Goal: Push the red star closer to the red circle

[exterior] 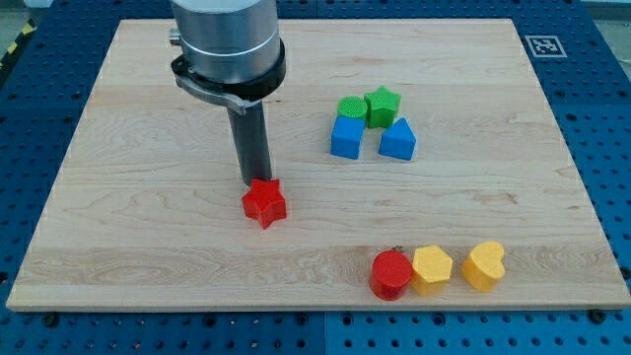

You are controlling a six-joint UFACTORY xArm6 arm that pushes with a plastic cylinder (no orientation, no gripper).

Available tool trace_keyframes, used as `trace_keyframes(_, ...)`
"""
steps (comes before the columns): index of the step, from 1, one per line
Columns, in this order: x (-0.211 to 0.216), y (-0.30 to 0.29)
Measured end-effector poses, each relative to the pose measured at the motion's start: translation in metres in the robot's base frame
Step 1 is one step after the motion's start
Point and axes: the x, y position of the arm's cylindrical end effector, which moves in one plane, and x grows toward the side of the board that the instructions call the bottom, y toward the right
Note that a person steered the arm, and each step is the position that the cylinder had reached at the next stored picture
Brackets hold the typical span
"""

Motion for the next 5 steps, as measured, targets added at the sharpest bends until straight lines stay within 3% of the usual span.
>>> trace_keyframes(2, 0.002, 0.0)
trace_keyframes(4, 0.037, 0.028)
trace_keyframes(5, 0.042, 0.002)
